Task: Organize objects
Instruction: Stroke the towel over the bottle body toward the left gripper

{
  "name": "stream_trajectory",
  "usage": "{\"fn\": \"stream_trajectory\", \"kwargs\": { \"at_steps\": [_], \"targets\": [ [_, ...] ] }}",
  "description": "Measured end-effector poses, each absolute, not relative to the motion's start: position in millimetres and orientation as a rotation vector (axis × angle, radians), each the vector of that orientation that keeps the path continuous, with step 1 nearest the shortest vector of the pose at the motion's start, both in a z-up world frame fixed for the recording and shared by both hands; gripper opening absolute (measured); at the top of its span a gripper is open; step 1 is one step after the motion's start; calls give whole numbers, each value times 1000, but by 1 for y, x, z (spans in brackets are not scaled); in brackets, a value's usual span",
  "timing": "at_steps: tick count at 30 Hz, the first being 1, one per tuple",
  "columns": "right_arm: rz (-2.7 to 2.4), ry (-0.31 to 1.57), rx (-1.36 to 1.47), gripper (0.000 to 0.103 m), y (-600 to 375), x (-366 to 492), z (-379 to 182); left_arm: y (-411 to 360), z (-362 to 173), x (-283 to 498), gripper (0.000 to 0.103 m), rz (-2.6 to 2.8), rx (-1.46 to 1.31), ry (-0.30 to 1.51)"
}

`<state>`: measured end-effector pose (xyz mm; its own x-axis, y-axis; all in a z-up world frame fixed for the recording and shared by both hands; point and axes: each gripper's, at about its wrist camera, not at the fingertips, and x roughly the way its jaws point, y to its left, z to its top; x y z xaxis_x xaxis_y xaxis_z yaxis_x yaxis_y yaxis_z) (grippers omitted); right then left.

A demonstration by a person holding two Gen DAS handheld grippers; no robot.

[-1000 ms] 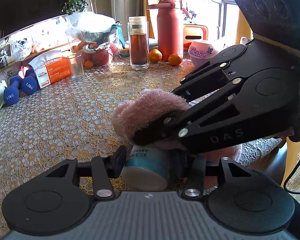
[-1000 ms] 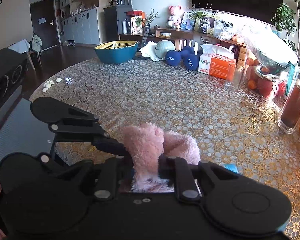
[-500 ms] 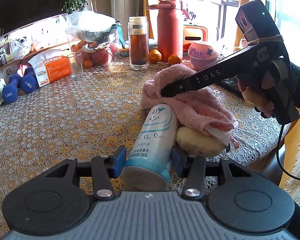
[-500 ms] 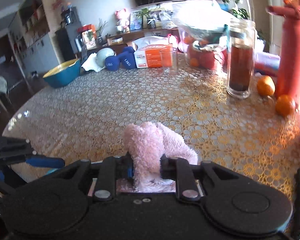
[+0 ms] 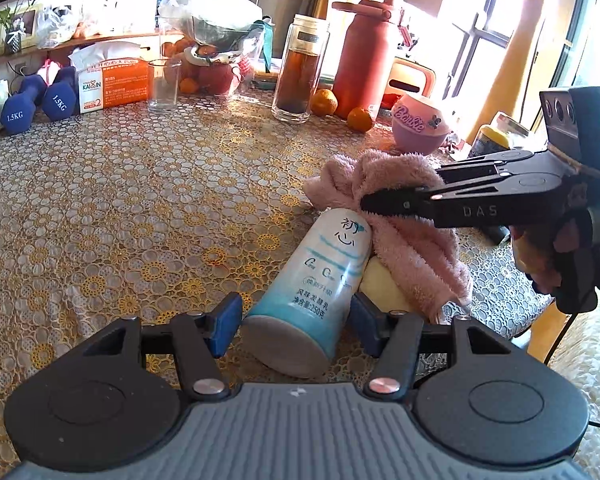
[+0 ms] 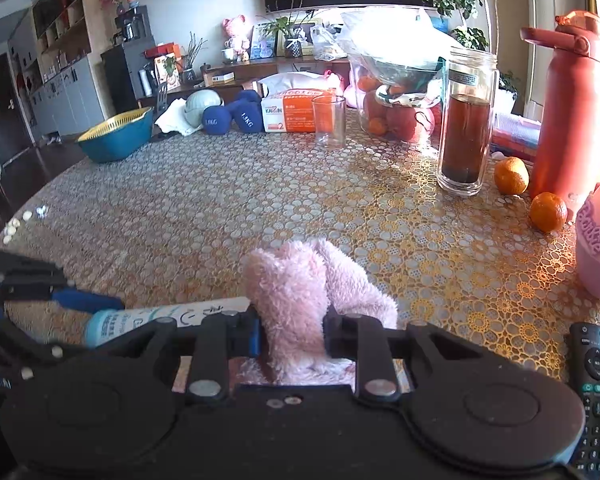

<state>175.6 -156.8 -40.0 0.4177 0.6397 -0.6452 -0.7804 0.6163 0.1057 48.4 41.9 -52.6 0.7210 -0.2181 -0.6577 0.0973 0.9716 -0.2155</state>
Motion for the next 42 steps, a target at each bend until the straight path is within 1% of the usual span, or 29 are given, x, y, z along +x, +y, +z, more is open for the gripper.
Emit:
{"fn": "stream_trajectory", "kwargs": {
  "at_steps": [4,6,7,13,20,24,32,42],
  "targets": [
    [884,692,-250,22,-164,165,-40,35,-56,48,58,-172,-142,763],
    [866,671,-271,17,-165,159,-39,33,-56,45,58,-164,-126,755],
    [853,653,-284,16,-166,155,-37,32,-57,44,58,-163,-115,750],
    [880,571,-254,14,-169,136,-13,25,-57,40,58,-150,-73,730],
    [1090,507,-249,14,-148,105,13,21,-58,39,58,-142,-55,723],
    [1188,537,-288,14,-125,93,4,20,-58,39,58,-142,-51,722],
    [1204,682,-230,14,-109,110,-27,15,-57,37,58,-140,-12,717],
    [1130,673,-266,14,-113,128,-32,16,-58,36,58,-144,-24,717]
  ]
}}
